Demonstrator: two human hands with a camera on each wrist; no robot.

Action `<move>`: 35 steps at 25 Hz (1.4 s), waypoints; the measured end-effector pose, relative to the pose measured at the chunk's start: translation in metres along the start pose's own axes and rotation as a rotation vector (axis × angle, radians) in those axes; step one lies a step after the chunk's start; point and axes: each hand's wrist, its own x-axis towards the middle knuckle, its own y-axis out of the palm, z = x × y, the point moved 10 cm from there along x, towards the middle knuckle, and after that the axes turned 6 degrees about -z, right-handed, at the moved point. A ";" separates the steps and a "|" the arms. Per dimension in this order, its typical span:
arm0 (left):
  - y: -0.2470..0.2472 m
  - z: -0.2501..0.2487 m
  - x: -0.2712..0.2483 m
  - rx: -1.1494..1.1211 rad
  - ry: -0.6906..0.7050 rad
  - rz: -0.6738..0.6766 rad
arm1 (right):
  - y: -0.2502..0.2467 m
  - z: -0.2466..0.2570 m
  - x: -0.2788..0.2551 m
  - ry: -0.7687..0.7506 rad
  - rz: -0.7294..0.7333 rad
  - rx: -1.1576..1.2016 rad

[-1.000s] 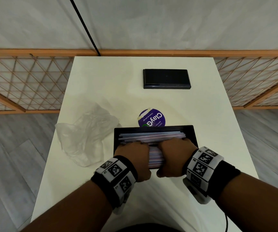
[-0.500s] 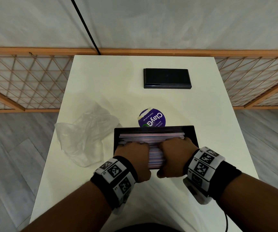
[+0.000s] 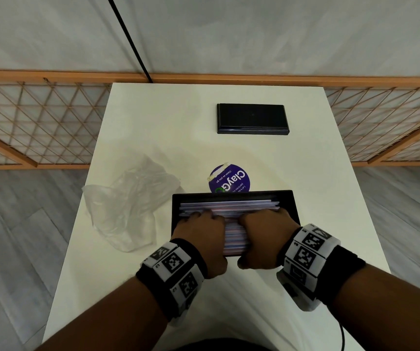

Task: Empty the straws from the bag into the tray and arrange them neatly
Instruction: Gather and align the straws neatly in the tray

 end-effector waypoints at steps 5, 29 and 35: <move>0.000 0.000 0.000 -0.022 -0.008 -0.013 | 0.004 0.000 0.002 0.009 0.052 -0.025; 0.004 0.000 -0.002 -0.074 0.000 -0.001 | -0.006 0.005 -0.001 -0.007 -0.040 -0.040; 0.006 0.002 -0.001 -0.088 -0.012 0.011 | 0.000 0.005 -0.003 0.006 -0.015 0.005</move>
